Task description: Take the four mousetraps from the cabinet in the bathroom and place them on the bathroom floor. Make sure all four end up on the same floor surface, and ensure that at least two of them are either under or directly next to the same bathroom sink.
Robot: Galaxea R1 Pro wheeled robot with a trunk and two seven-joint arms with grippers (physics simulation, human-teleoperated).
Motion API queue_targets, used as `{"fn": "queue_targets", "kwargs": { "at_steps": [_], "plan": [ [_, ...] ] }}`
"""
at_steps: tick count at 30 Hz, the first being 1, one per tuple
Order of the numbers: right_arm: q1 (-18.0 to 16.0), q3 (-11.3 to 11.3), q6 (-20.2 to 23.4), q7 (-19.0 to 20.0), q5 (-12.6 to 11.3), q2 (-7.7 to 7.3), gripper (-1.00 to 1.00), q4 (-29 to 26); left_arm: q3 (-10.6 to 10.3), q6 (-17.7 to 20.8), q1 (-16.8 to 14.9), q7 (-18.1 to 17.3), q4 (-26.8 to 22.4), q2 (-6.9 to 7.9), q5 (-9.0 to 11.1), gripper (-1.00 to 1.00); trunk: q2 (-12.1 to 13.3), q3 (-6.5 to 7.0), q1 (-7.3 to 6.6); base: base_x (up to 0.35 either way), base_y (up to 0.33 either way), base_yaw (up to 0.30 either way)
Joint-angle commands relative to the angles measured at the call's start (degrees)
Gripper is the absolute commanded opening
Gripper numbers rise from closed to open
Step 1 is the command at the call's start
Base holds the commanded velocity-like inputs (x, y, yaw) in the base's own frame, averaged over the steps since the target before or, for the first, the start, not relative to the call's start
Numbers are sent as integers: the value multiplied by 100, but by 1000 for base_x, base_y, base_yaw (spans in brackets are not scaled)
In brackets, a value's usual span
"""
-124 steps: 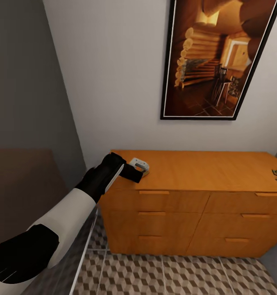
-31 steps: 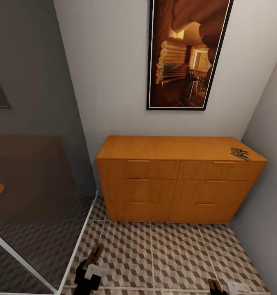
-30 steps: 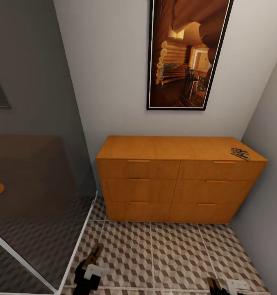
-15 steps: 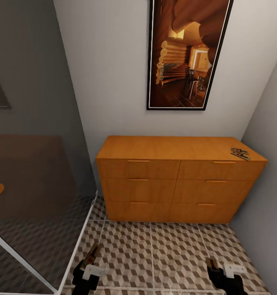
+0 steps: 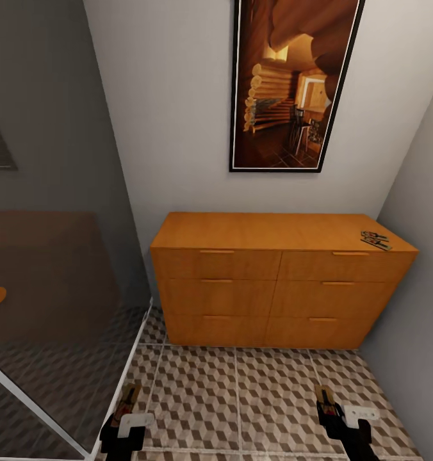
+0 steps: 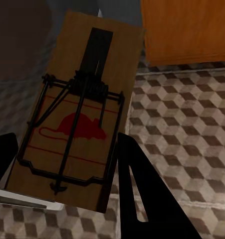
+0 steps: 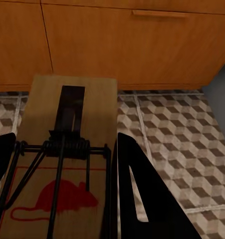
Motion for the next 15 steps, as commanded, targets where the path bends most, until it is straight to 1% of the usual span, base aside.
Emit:
{"fn": "queue_targets", "kwargs": {
  "at_steps": [1,15],
  "plan": [
    [-5,-32,-28,32,31,1,-100,31,-48,-26,-8,19,23,-9,27,-100,-3,-5,0,0,0,0],
    [-5,-42,-38,32,39,-12,-100,137,-48,-26,-8,11,23,4,35,-100,-3,-5,0,0,0,0]
  ]
}}
